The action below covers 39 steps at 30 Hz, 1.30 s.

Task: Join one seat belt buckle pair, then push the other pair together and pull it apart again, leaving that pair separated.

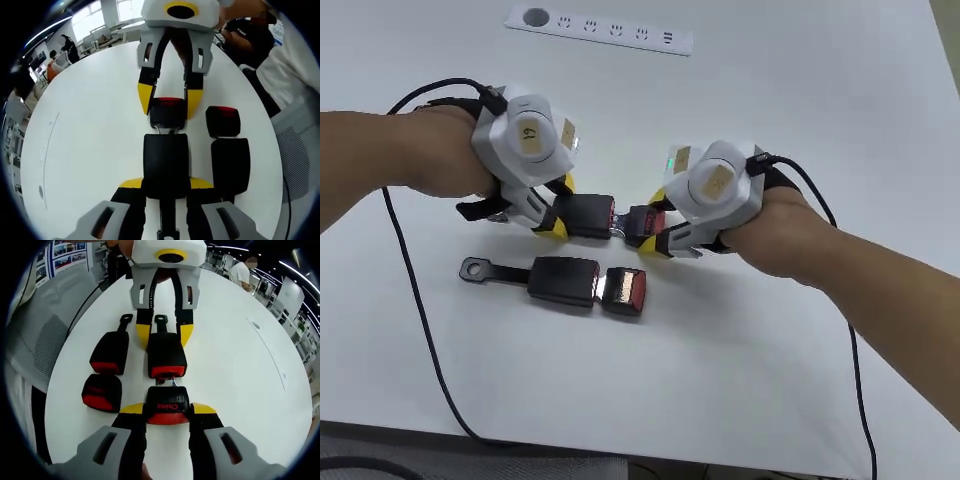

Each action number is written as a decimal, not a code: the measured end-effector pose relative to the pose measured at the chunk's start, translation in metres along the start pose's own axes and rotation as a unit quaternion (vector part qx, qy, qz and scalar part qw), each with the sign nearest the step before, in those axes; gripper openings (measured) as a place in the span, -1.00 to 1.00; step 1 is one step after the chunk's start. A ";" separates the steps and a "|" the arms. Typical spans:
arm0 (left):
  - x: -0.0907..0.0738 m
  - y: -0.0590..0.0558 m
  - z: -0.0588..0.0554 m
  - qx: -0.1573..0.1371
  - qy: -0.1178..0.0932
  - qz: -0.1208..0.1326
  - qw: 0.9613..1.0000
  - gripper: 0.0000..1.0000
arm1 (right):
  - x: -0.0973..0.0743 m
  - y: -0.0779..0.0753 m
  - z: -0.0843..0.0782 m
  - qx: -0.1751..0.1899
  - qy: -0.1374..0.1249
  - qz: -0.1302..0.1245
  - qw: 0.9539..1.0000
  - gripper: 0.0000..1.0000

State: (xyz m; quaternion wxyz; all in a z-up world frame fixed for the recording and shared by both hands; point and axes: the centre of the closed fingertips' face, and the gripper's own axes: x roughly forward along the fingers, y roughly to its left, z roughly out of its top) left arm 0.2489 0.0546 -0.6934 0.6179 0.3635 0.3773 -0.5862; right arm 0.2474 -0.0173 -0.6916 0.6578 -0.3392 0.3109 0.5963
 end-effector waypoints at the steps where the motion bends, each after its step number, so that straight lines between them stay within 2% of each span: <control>1: 0.000 0.000 0.000 0.001 0.001 0.000 1.000 -0.39 | 0.001 0.001 0.003 0.000 -0.003 0.001 1.000 -0.41; 6: -0.001 0.000 -0.001 0.006 0.007 -0.001 1.000 -0.39 | 0.002 0.002 0.008 -0.003 0.002 -0.002 1.000 -0.41; 8: -0.001 0.001 -0.001 0.006 0.009 -0.001 1.000 -0.39 | 0.007 -0.001 0.005 -0.005 0.005 -0.002 1.000 -0.41; 14: -0.001 0.001 -0.002 0.004 0.009 0.000 1.000 -0.39 | 0.001 0.002 0.009 -0.004 0.006 -0.002 1.000 -0.41; 21: -0.001 0.003 -0.004 0.000 0.011 0.000 1.000 -0.39 | 0.004 0.000 0.007 -0.004 0.005 -0.003 1.000 -0.40; 23: 0.000 -0.001 -0.001 0.002 0.011 -0.001 1.000 -0.39 | 0.003 0.000 0.008 -0.002 0.005 -0.003 1.000 -0.40; 28: -0.001 0.002 -0.002 0.000 0.010 -0.001 1.000 -0.39 | 0.000 0.001 0.009 -0.004 0.005 -0.005 1.000 -0.39; 34: -0.001 0.001 -0.002 -0.001 0.009 0.000 1.000 -0.38 | -0.005 0.000 -0.006 0.006 0.012 -0.008 1.000 -0.39; 39: 0.000 0.000 -0.002 -0.001 0.001 -0.002 1.000 -0.38 | -0.007 0.002 -0.006 0.007 0.005 -0.008 1.000 -0.38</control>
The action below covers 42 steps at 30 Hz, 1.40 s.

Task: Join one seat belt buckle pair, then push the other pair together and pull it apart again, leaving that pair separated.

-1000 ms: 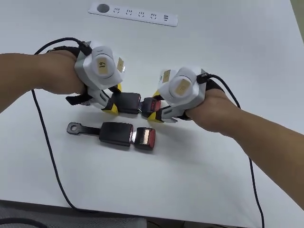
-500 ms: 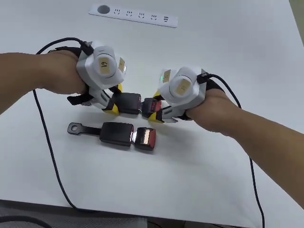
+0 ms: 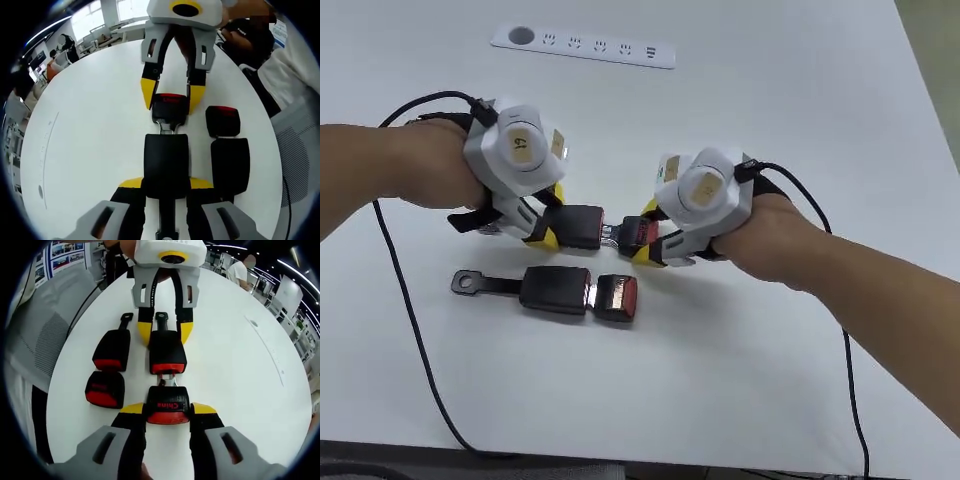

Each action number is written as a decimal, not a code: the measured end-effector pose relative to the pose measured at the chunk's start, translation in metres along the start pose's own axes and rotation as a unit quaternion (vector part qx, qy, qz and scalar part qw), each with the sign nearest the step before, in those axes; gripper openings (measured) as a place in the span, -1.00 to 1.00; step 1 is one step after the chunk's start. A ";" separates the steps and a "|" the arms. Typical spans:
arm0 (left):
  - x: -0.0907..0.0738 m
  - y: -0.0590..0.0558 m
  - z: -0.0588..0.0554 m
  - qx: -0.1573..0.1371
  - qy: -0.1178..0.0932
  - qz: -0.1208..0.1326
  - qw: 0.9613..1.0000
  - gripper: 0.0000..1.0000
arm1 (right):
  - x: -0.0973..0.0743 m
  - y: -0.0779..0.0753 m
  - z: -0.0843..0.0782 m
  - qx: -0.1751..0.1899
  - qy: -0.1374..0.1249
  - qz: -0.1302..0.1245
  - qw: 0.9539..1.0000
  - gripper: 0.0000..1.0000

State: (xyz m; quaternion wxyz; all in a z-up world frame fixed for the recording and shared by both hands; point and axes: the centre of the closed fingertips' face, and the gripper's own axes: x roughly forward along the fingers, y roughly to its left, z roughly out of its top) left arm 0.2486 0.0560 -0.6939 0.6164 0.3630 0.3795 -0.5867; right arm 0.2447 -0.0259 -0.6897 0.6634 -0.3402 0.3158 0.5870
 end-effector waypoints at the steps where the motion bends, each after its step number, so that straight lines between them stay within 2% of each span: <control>1: 0.000 0.003 -0.001 0.001 0.001 0.000 1.000 -0.38 | 0.001 -0.001 -0.001 0.000 -0.001 0.000 1.000 -0.38; 4: 0.000 0.003 -0.002 0.003 0.002 -0.001 1.000 -0.38 | -0.003 0.000 -0.001 -0.007 0.001 0.003 1.000 -0.36; 10: 0.000 0.004 -0.002 0.001 0.004 0.000 1.000 -0.38 | -0.015 0.000 -0.017 -0.009 0.010 -0.004 1.000 -0.36; 14: 0.000 0.005 -0.002 -0.001 0.008 0.002 1.000 -0.37 | -0.026 0.000 -0.033 -0.005 0.019 -0.013 1.000 -0.35; 15: 0.000 0.005 -0.003 0.000 0.008 0.002 1.000 -0.37 | -0.030 0.001 -0.035 0.007 0.016 -0.011 1.000 -0.35; 16: 0.000 0.006 -0.003 0.000 0.009 0.003 1.000 -0.37 | -0.033 0.002 -0.039 0.037 0.009 -0.008 0.999 -0.35; 18: 0.000 0.005 -0.003 0.001 0.007 0.004 1.000 -0.37 | -0.041 0.001 -0.053 0.008 0.031 -0.011 0.999 -0.35; 19: 0.000 0.004 -0.002 0.000 0.007 0.004 1.000 -0.36 | -0.044 0.001 -0.059 0.005 0.039 -0.014 0.999 -0.35; 22: 0.000 0.007 -0.004 0.000 0.007 0.003 1.000 -0.36 | -0.052 -0.003 -0.075 0.016 0.042 -0.018 0.999 -0.35; 24: 0.000 0.004 -0.001 0.000 0.008 0.004 1.000 -0.36 | -0.058 -0.005 -0.085 0.017 0.049 -0.019 0.998 -0.34; 26: 0.000 0.007 -0.003 0.000 0.009 0.004 1.000 -0.36 | -0.064 -0.001 -0.091 0.018 0.054 -0.018 0.998 -0.34; 27: 0.000 0.002 0.000 0.000 0.010 0.005 1.000 -0.36 | -0.067 0.000 -0.095 0.020 0.058 -0.016 0.998 -0.34; 30: -0.001 0.005 -0.002 -0.003 0.010 0.007 1.000 -0.35 | -0.072 0.001 -0.101 0.023 0.061 -0.017 0.998 -0.34; 34: -0.003 0.001 0.002 -0.009 0.006 0.008 1.000 -0.35 | -0.073 -0.003 -0.109 0.025 0.067 -0.023 0.997 -0.34; 37: -0.004 0.000 0.002 -0.013 0.004 0.010 1.000 -0.35 | -0.077 -0.007 -0.107 0.038 0.068 -0.043 0.996 -0.19; 40: -0.004 0.000 0.001 -0.034 0.007 0.016 0.999 -0.34 | -0.075 -0.012 -0.110 0.056 0.070 -0.051 0.995 -0.09; 41: -0.005 0.000 0.001 -0.028 0.009 0.015 0.999 -0.33 | -0.076 -0.013 -0.110 0.058 0.070 -0.056 0.994 -0.06; 42: -0.008 0.000 -0.002 0.000 0.018 0.017 1.000 -0.32 | -0.079 -0.008 -0.103 0.061 0.065 -0.059 0.994 -0.05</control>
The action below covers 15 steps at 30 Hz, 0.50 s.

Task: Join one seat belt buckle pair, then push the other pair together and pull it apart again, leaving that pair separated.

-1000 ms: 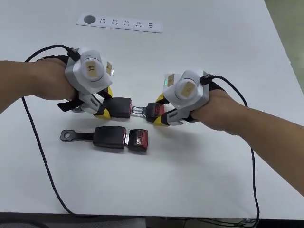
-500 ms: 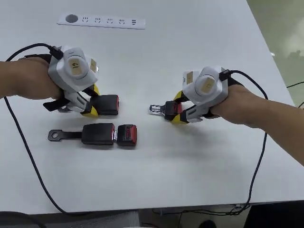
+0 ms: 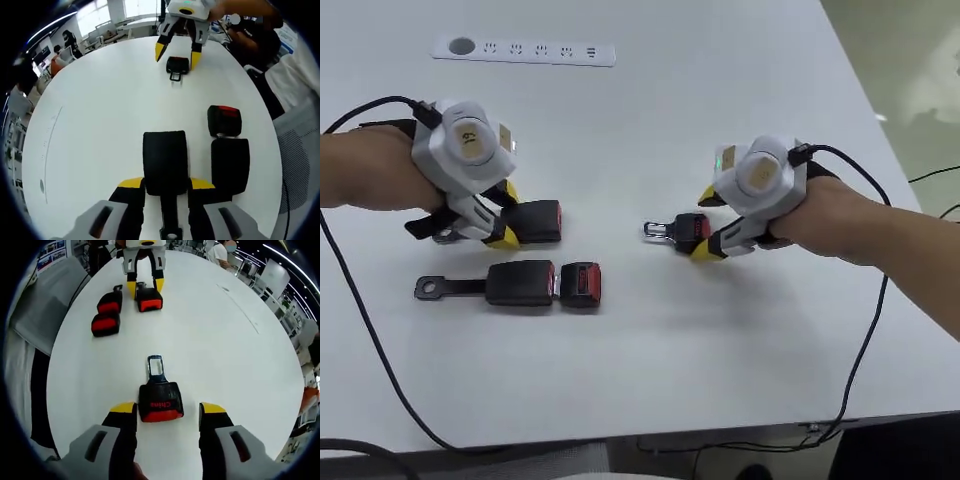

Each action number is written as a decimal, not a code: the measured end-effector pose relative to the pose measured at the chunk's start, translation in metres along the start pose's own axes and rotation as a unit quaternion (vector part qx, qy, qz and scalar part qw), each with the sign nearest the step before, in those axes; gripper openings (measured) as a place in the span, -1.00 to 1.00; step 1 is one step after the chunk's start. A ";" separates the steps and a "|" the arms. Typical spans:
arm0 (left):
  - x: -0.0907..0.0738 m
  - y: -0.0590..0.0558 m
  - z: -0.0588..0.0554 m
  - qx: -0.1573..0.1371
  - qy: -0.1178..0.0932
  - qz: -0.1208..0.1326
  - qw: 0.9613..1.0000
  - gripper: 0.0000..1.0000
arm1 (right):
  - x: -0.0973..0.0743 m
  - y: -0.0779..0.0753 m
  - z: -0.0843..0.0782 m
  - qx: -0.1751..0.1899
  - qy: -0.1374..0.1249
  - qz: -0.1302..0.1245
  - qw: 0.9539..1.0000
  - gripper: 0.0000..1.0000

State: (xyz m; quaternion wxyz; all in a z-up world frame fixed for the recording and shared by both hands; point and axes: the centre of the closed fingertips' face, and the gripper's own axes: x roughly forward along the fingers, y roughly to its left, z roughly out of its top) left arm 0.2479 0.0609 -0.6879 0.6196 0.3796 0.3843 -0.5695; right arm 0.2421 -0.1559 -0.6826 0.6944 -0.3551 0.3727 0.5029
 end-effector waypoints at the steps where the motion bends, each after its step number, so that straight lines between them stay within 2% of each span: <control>1: -0.001 0.000 0.000 -0.001 -0.001 0.006 1.000 -0.30 | -0.002 0.001 0.003 0.002 -0.005 -0.002 1.000 -0.06; 4: -0.005 -0.004 -0.005 -0.012 0.003 0.006 1.000 -0.27 | -0.009 0.009 0.008 0.002 -0.016 -0.004 1.000 -0.09; 6: -0.012 -0.007 -0.007 -0.005 0.001 0.011 1.000 -0.23 | -0.014 0.011 0.011 0.009 -0.022 -0.010 1.000 -0.08; 9: -0.025 -0.001 -0.005 -0.021 -0.025 0.041 0.999 -0.21 | -0.020 0.012 0.012 0.022 -0.037 -0.019 0.999 -0.08; 14: -0.043 -0.001 -0.009 -0.037 -0.040 0.066 0.996 -0.18 | -0.040 0.021 0.022 0.046 -0.063 -0.034 0.996 -0.07; 15: -0.053 -0.002 -0.007 -0.050 -0.049 0.076 0.995 -0.18 | -0.047 0.025 0.027 0.059 -0.073 -0.041 0.995 -0.07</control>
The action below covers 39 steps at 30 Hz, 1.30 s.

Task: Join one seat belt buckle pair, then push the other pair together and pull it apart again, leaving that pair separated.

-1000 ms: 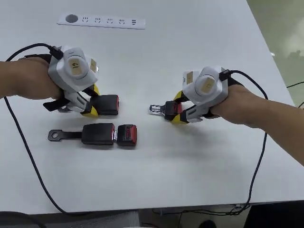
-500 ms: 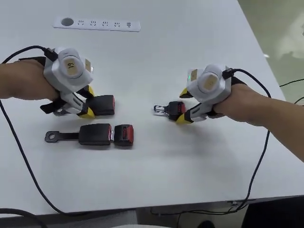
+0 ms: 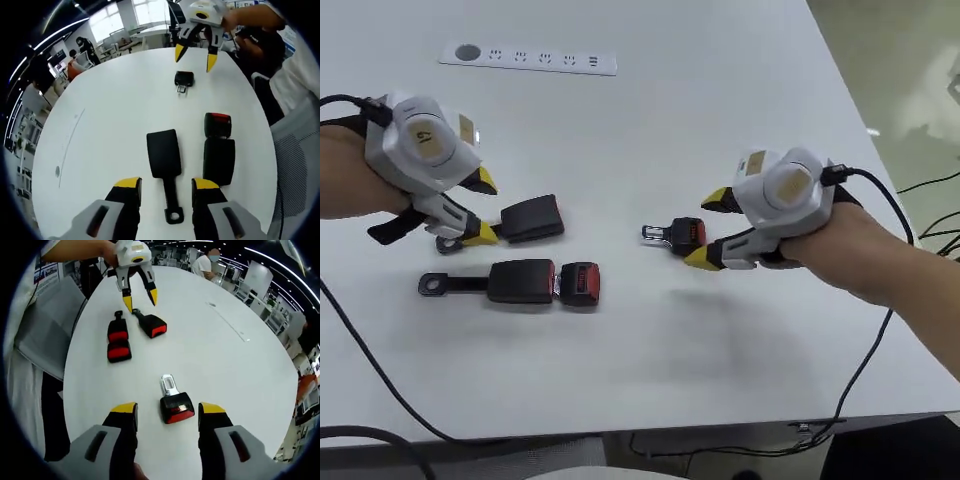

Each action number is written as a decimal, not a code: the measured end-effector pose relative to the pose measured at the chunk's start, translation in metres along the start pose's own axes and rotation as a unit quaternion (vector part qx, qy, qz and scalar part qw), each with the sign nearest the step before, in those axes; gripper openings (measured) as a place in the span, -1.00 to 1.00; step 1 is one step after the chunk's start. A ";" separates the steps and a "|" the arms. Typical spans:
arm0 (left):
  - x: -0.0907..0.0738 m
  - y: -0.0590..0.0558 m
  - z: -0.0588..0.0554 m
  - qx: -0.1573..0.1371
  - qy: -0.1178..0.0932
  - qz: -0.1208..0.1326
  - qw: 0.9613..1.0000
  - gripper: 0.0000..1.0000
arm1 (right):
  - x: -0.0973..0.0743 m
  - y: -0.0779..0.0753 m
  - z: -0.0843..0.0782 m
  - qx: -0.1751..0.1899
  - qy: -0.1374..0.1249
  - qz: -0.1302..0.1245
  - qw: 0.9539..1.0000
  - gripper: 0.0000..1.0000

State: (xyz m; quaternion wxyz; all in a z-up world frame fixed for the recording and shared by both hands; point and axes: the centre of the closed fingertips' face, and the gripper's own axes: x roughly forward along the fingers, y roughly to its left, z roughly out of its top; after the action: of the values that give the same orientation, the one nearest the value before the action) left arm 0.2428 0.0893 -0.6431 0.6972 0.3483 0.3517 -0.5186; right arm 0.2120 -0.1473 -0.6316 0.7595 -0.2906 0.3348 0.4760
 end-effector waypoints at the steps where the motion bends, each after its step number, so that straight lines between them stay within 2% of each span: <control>1: -0.005 -0.001 0.001 -0.006 -0.007 0.004 1.000 -0.17 | -0.002 0.001 0.001 0.001 -0.002 -0.001 1.000 -0.06; 3: -0.014 -0.004 -0.001 -0.028 -0.027 0.019 0.999 -0.14 | -0.009 0.007 0.005 0.010 -0.011 -0.007 1.000 -0.03; 4: -0.025 -0.008 0.000 -0.037 -0.033 0.024 0.998 -0.14 | -0.012 0.010 0.006 0.017 -0.015 -0.008 1.000 -0.02; 5: -0.029 -0.011 -0.002 -0.045 -0.038 0.028 0.998 -0.11 | -0.016 0.013 0.007 0.033 -0.022 -0.011 0.999 -0.01; 7: -0.039 -0.017 -0.009 -0.056 -0.048 0.039 0.996 -0.06 | -0.022 0.019 0.007 0.041 -0.023 -0.016 0.999 0.05; 9: -0.049 -0.026 -0.017 -0.071 -0.053 0.043 0.995 0.02 | -0.024 0.024 0.005 0.062 -0.030 -0.017 0.997 0.08; 11: -0.056 -0.031 -0.023 -0.085 -0.055 0.048 0.994 0.13 | -0.031 0.030 0.006 0.064 -0.033 -0.021 0.997 0.11; 14: -0.070 -0.041 -0.029 -0.121 -0.073 0.059 0.988 0.25 | -0.038 0.038 0.005 0.085 -0.042 -0.023 0.995 0.15; 16: -0.076 -0.048 -0.036 -0.132 -0.085 0.062 0.986 0.33 | -0.041 0.042 0.005 0.091 -0.048 -0.025 0.994 0.25; 17: -0.081 -0.054 -0.033 -0.134 -0.102 0.058 0.984 0.41 | -0.044 0.048 0.005 0.103 -0.048 -0.023 0.993 0.28; 19: -0.084 -0.056 -0.038 -0.144 -0.102 0.065 0.982 0.48 | -0.048 0.051 0.001 0.106 -0.051 -0.028 0.993 0.29; 20: -0.088 -0.060 -0.042 -0.163 -0.097 0.073 0.979 0.52 | -0.049 0.052 0.000 0.106 -0.050 -0.030 0.993 0.28; 23: -0.096 -0.068 -0.047 -0.177 -0.110 0.085 0.974 0.57 | -0.054 0.057 -0.002 0.112 -0.056 -0.037 0.991 0.28; 25: -0.102 -0.075 -0.054 -0.190 -0.116 0.085 0.971 0.58 | -0.058 0.062 0.001 0.127 -0.071 -0.039 0.989 0.32; 26: -0.105 -0.076 -0.054 -0.215 -0.129 0.093 0.964 0.59 | -0.056 0.062 -0.002 0.129 -0.073 -0.040 0.988 0.36; 28: -0.108 -0.078 -0.057 -0.238 -0.138 0.097 0.956 0.68 | -0.056 0.064 -0.006 0.144 -0.075 -0.040 0.986 0.40; 31: -0.109 -0.081 -0.065 -0.236 -0.134 0.107 0.957 0.84 | -0.060 0.070 -0.003 0.154 -0.081 -0.043 0.984 0.51; 34: -0.109 -0.083 -0.077 -0.242 -0.134 0.117 0.954 0.97 | -0.063 0.074 -0.001 0.158 -0.092 -0.052 0.982 0.68; 37: -0.115 -0.085 -0.081 -0.255 -0.142 0.126 0.948 0.99 | -0.063 0.075 -0.004 0.168 -0.095 -0.057 0.980 0.76; 39: -0.117 -0.087 -0.081 -0.257 -0.148 0.126 0.947 1.00 | -0.063 0.075 -0.004 0.171 -0.101 -0.061 0.978 0.88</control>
State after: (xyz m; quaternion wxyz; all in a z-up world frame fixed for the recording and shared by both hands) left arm 0.1228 0.1949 -0.5956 0.8669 0.1183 0.3188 -0.3644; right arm 0.1220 -0.1555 -0.5943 0.8553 -0.1264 0.3149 0.3915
